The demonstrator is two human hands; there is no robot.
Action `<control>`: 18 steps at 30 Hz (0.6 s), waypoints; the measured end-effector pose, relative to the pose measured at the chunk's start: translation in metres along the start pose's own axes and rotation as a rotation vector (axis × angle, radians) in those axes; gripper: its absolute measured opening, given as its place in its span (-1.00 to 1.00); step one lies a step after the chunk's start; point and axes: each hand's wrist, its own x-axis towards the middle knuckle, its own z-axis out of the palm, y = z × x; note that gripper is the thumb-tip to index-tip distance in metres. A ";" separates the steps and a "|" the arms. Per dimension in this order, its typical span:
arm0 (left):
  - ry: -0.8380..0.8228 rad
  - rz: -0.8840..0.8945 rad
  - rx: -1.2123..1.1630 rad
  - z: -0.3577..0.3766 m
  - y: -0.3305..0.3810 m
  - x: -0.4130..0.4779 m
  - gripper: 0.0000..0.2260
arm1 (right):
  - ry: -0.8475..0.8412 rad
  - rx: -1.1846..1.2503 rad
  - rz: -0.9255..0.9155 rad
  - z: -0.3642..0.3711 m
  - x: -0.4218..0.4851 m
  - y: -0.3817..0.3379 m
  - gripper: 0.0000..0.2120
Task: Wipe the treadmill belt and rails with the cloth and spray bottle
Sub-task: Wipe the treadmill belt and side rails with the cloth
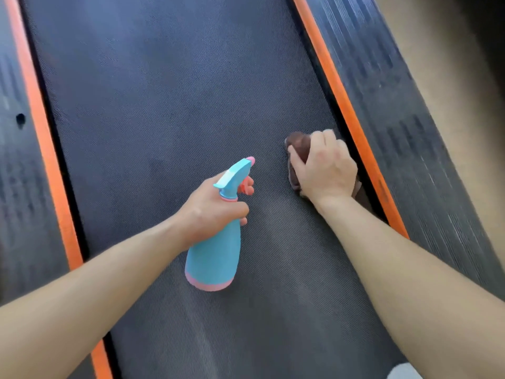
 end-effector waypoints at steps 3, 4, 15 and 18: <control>-0.001 0.000 0.003 -0.003 -0.001 -0.006 -0.38 | -0.079 0.029 -0.206 -0.019 -0.089 0.003 -0.62; 0.002 -0.009 -0.009 -0.004 -0.001 -0.007 -0.40 | -0.120 0.042 -0.296 -0.025 -0.117 0.004 -0.63; 0.046 -0.068 0.035 -0.017 -0.028 -0.022 -0.44 | -0.035 -0.012 -0.050 0.011 0.015 -0.038 -0.56; 0.052 -0.103 0.054 -0.020 -0.026 -0.024 -0.46 | -0.043 0.010 -0.235 -0.007 -0.066 -0.028 -0.60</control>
